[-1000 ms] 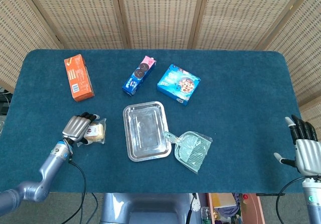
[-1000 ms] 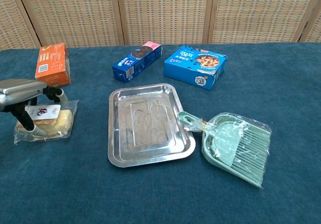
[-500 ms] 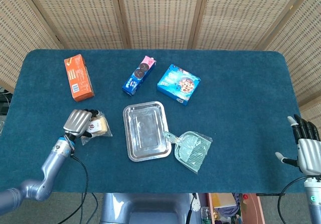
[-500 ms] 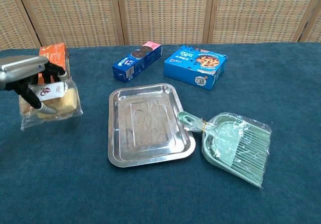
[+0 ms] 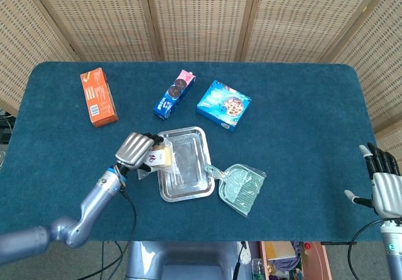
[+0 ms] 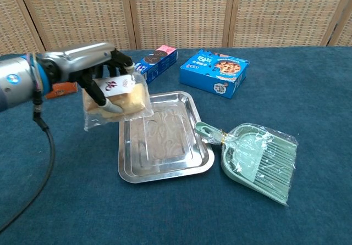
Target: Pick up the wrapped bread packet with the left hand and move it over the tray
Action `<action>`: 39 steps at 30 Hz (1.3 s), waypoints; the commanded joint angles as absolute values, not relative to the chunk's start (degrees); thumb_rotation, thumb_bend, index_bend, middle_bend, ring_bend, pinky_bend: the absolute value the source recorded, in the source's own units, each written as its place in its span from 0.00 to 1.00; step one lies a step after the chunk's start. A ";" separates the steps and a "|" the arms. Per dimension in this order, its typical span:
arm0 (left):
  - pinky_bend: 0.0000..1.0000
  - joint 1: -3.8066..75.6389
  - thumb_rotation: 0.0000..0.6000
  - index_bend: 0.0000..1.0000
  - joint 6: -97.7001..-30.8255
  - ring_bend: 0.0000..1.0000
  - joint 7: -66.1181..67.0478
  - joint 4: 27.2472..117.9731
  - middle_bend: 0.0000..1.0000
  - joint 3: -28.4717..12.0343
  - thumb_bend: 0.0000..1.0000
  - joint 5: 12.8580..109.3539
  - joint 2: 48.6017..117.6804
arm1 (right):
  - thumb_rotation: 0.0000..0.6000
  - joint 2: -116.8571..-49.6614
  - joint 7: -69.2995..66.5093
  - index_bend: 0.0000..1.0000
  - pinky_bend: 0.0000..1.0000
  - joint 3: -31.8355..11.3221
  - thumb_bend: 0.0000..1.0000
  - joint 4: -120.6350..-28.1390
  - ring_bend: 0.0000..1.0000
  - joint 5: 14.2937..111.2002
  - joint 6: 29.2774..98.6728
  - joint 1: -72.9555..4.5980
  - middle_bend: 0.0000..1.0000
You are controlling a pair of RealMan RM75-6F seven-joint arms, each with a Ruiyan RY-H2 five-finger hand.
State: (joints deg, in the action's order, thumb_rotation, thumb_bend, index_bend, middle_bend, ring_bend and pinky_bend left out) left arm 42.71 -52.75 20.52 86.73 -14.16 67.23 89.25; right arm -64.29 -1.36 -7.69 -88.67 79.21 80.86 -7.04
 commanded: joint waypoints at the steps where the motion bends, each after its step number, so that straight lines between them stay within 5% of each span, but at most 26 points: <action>1: 0.61 46.59 1.00 0.58 -50.38 0.45 23.35 80.79 0.51 -15.41 0.22 61.79 95.93 | 1.00 -64.30 -1.47 0.00 0.00 -7.67 0.00 -88.60 0.00 79.08 80.63 -7.12 0.00; 5: 0.58 49.41 1.00 0.53 -49.64 0.44 25.32 75.30 0.44 -16.90 0.17 55.99 102.03 | 1.00 -64.13 -2.10 0.00 0.00 -7.88 0.00 -88.39 0.00 78.23 79.80 -7.29 0.00; 7: 0.45 50.15 1.00 0.28 -48.91 0.31 26.55 75.10 0.20 -16.97 0.06 53.58 102.69 | 1.00 -64.01 -2.41 0.00 0.00 -7.92 0.00 -88.39 0.00 78.16 79.76 -7.29 0.00; 10: 0.23 50.19 1.00 0.01 -48.96 0.05 24.43 76.62 0.00 -17.90 0.00 52.25 102.96 | 1.00 -63.88 -2.70 0.00 0.00 -7.99 0.00 -88.32 0.00 78.14 79.91 -7.22 0.00; 15: 0.00 48.10 1.00 0.00 -51.27 0.00 21.27 83.13 0.00 -17.13 0.00 55.88 98.22 | 1.00 -63.61 -3.25 0.00 0.00 -7.96 0.00 -88.36 0.00 78.33 80.09 -7.11 0.00; 27: 0.00 31.68 1.00 0.00 -71.18 0.00 15.38 102.10 0.00 -9.48 0.00 73.27 73.87 | 1.00 -63.77 -1.87 0.00 0.00 -7.57 0.00 -89.20 0.00 79.22 80.63 -7.15 0.00; 35: 0.00 17.50 1.00 0.00 -80.45 0.00 6.60 95.78 0.00 0.04 0.00 76.08 66.51 | 1.00 -64.29 0.04 0.00 0.00 -7.85 0.00 -88.90 0.00 78.93 81.72 -6.95 0.00; 39: 0.00 14.12 1.00 0.00 -82.94 0.00 3.53 92.26 0.00 1.61 0.00 77.74 66.41 | 1.00 -64.49 0.20 0.00 0.00 -7.96 0.00 -88.76 0.00 78.72 82.09 -6.79 0.00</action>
State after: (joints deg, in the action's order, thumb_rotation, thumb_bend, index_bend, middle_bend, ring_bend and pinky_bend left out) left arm 15.65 -81.49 5.39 94.18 0.58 76.50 66.86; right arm -64.48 0.21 -7.95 -88.77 78.73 82.07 -6.81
